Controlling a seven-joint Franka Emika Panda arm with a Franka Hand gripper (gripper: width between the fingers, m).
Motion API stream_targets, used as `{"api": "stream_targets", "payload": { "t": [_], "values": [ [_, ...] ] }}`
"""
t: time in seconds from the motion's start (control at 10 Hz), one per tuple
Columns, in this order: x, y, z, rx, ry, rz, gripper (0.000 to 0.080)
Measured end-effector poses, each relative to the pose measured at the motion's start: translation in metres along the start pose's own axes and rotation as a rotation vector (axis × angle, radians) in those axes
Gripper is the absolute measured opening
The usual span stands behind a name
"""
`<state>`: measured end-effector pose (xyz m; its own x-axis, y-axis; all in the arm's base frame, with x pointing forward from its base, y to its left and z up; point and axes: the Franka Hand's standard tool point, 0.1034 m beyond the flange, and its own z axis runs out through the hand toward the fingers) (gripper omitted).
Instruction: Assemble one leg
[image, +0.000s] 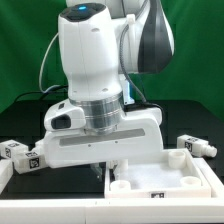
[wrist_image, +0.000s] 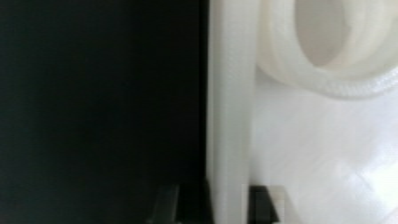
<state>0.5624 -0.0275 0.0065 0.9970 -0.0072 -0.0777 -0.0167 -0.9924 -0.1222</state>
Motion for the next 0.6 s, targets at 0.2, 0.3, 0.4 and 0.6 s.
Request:
{"api": "stream_targets", "payload": {
  "t": [0.2, 0.3, 0.4, 0.6],
  "values": [
    [0.000, -0.001, 0.000, -0.001, 0.000, 0.001, 0.0051],
    [0.000, -0.006, 0.001, -0.003, -0.001, -0.003, 0.0051],
    [0.002, -0.006, 0.001, -0.016, 0.003, 0.010, 0.0051],
    [0.011, -0.007, -0.001, -0.032, 0.016, 0.071, 0.0051]
  ]
}}
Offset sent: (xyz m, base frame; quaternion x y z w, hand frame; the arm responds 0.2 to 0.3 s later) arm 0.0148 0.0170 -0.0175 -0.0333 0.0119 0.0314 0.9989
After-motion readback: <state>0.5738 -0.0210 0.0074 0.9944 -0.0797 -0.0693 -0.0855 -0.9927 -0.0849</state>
